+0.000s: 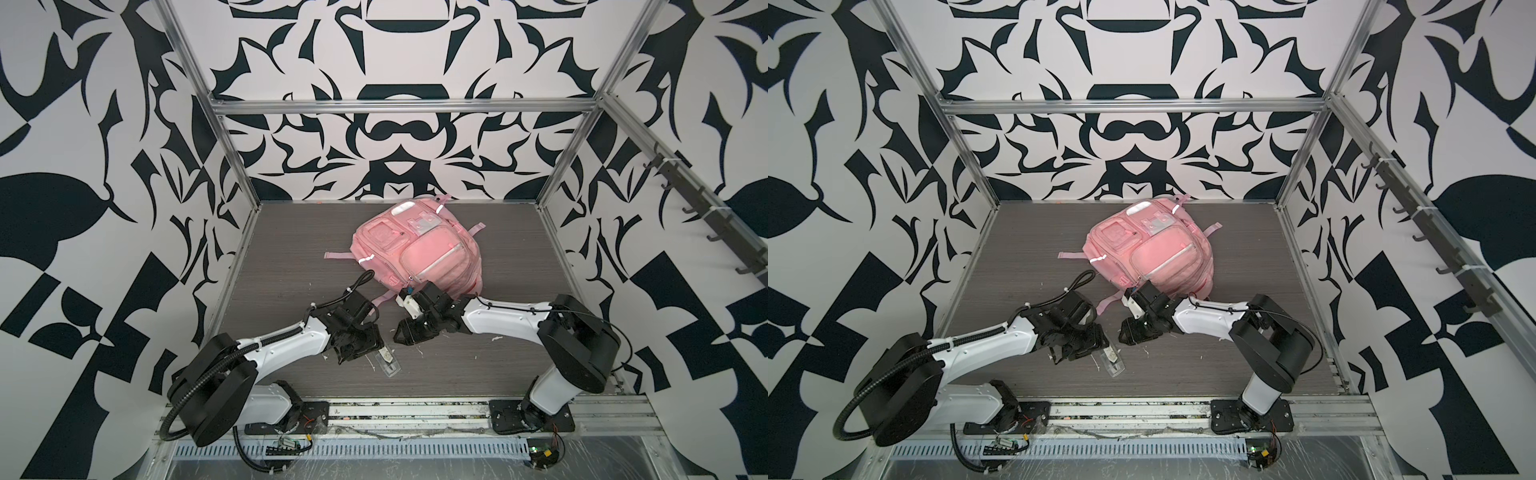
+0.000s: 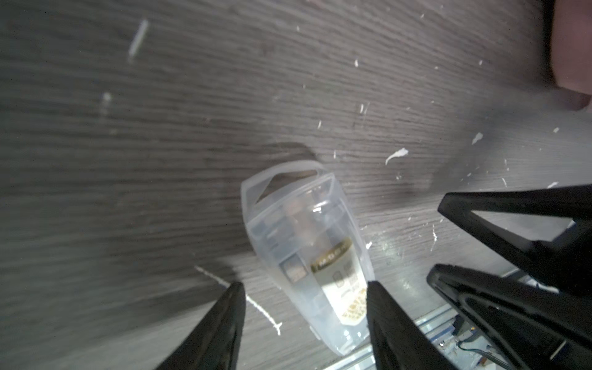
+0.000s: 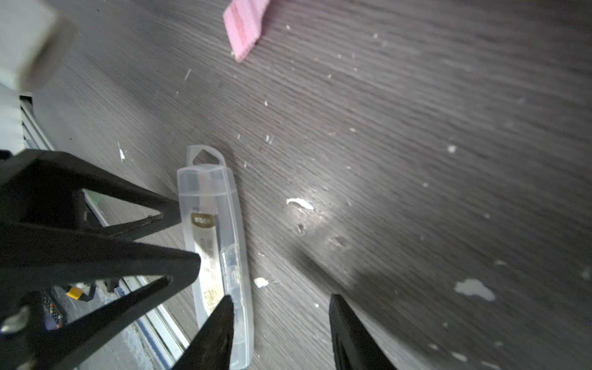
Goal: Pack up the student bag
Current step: 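Grasp the clear pencil case with the right gripper while left gripper steadies it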
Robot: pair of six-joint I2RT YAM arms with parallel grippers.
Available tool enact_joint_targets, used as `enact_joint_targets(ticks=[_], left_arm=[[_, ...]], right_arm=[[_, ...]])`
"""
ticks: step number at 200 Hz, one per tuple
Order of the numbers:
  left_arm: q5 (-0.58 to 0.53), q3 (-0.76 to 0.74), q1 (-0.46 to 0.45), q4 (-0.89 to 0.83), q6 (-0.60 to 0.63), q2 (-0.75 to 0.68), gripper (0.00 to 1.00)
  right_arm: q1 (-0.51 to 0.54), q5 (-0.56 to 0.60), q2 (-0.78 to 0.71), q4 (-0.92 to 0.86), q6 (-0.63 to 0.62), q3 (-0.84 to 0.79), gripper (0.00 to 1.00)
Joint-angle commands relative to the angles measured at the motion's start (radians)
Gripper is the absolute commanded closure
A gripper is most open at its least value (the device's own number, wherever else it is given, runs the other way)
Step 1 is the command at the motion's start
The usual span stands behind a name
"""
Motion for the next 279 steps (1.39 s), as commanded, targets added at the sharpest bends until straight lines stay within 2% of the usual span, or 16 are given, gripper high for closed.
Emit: enact_joint_targets(ticks=[1, 54, 129, 202, 246, 279], left_arm=[[-0.015, 0.042, -0.009, -0.009, -0.024, 0.053, 0.37], [-0.054, 0.134, -0.053, -0.043, -0.012, 0.15, 0.37], [-0.165, 0.384, -0.161, -0.246, 0.095, 0.363, 0.38], [-0.302, 0.527, -0.258, -0.392, 0.114, 0.497, 0.38], [-0.35, 0.549, -0.27, -0.423, 0.118, 0.525, 0.42], [-0.304, 0.532, -0.27, -0.355, 0.135, 0.519, 0.53]], right_arm=[[0.003, 0.033, -0.056, 0.005, -0.008, -0.021, 0.49], [-0.02, 0.054, -0.108, 0.005, -0.01, -0.082, 0.49], [-0.163, 0.089, -0.233, -0.05, 0.0, -0.211, 0.49], [-0.172, 0.078, -0.256, -0.055, -0.008, -0.233, 0.49], [-0.171, 0.053, -0.273, -0.052, -0.017, -0.243, 0.5], [-0.17, 0.046, -0.317, -0.004, -0.012, -0.283, 0.51]])
